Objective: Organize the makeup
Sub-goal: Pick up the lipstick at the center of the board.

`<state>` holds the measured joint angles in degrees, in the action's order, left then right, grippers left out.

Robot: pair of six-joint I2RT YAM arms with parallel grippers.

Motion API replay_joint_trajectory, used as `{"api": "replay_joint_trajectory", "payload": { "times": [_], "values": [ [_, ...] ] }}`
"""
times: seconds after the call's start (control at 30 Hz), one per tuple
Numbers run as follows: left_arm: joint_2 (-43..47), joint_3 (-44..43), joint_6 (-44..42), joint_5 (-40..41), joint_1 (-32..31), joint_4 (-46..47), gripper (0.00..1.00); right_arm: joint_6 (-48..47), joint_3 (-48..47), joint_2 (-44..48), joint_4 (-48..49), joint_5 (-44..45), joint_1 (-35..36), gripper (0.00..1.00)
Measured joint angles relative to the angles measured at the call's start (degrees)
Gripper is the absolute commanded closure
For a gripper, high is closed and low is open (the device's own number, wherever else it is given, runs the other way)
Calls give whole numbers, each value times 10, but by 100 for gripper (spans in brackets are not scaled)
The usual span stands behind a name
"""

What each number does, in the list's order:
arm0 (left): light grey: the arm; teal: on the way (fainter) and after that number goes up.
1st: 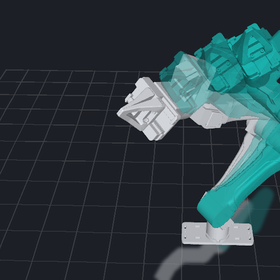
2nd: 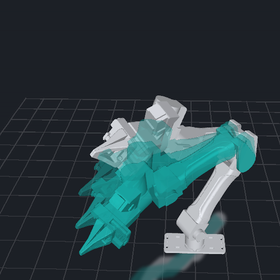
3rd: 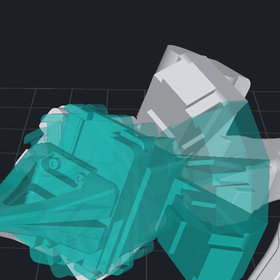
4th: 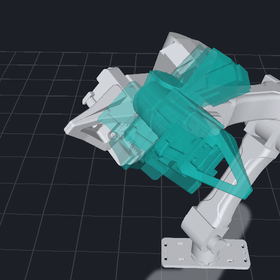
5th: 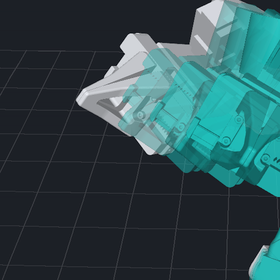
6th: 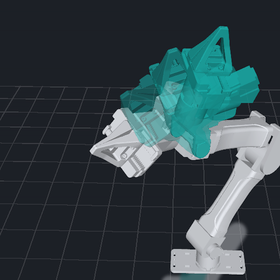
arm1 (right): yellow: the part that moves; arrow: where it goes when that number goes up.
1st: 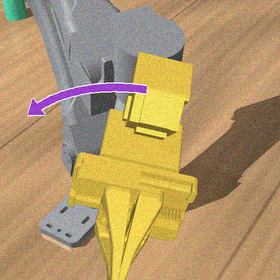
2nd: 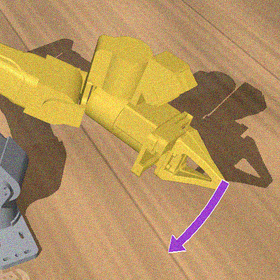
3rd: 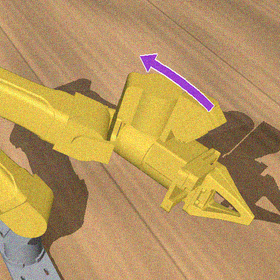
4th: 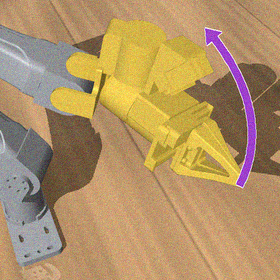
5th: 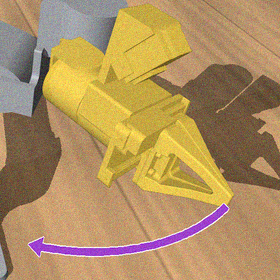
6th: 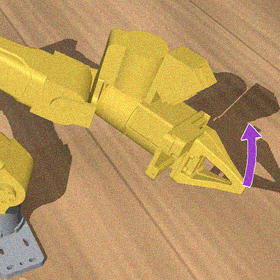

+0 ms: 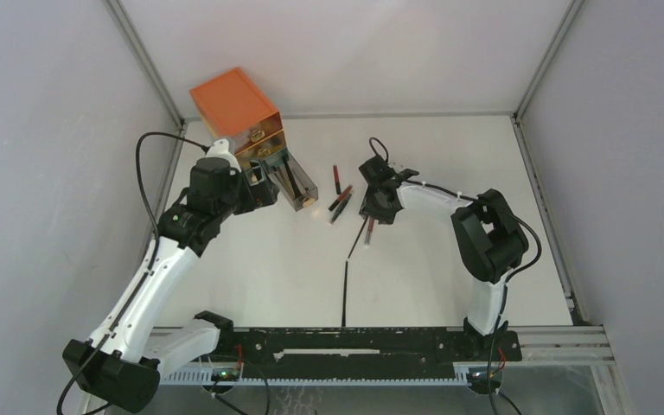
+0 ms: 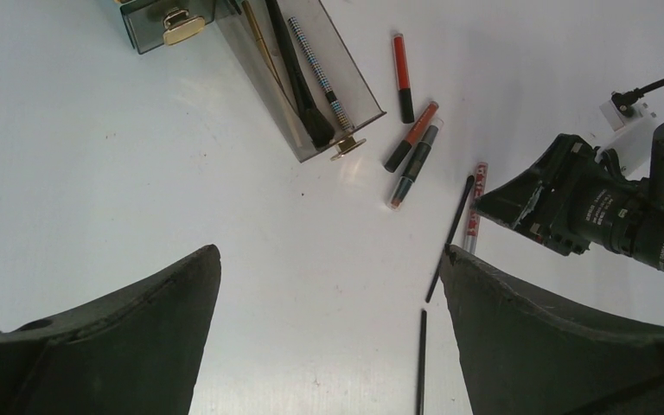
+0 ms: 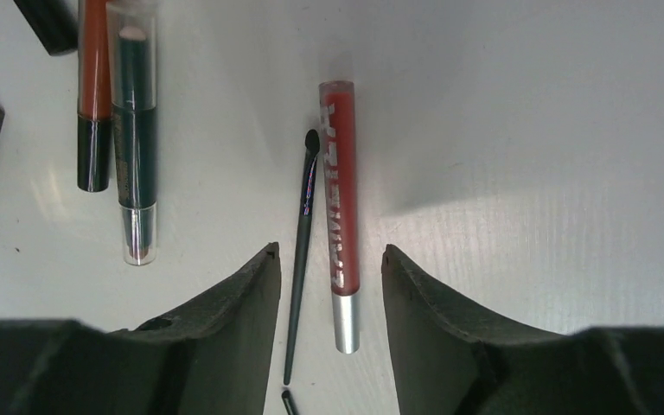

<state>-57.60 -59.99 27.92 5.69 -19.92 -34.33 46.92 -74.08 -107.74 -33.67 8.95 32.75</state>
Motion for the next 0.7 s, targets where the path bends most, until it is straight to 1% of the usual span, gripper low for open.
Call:
{"api": "replay_joint_trajectory", "payload": {
  "times": [0.27, 0.4, 0.7],
  "values": [
    [0, 2, 0, 2, -1, 3, 0, 1, 0, -13, -4, 4, 11, 57],
    [0, 3, 0, 2, -1, 3, 0, 0, 1, -13, -7, 16, 14, 65],
    [-1, 6, 0, 2, -1, 5, 0, -2, 14, -18, -6, 26, 17, 69]
  ]
}}
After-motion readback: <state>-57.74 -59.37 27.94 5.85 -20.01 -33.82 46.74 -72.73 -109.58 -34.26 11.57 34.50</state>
